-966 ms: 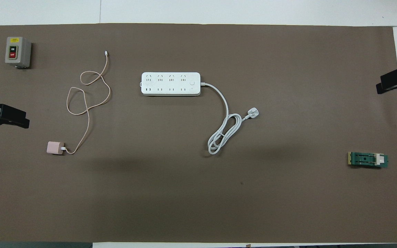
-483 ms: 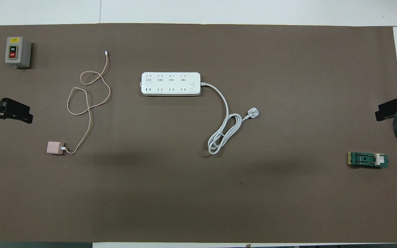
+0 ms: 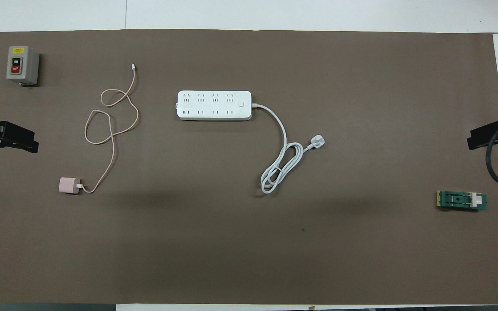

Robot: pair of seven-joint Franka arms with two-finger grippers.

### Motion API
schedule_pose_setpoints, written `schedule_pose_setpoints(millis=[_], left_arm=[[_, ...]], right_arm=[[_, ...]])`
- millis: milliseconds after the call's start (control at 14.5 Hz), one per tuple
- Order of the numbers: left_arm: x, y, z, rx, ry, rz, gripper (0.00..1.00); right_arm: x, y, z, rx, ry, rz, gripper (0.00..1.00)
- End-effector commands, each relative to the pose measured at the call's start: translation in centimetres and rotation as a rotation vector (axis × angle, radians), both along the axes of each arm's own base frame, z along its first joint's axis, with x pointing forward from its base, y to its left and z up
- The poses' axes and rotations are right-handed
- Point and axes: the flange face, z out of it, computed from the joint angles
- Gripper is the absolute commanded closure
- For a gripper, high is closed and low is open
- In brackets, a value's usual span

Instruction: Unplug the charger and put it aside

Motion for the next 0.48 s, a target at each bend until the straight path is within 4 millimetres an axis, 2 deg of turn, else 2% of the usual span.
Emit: schedule_pose_setpoints(millis=[0, 414], left_arm=[[-0.13, 0.00, 1.13, 0.018, -0.023, -0.018, 0.00], [-0.36, -0.61, 0.41, 0.016, -0.029, -0.029, 0.00]], right_arm=[[-0.49, -0.02, 0.21, -0.017, -0.015, 0.007, 0.00], [-0.61, -0.35, 0.29, -0.004, -0.018, -0.016, 0.00]])
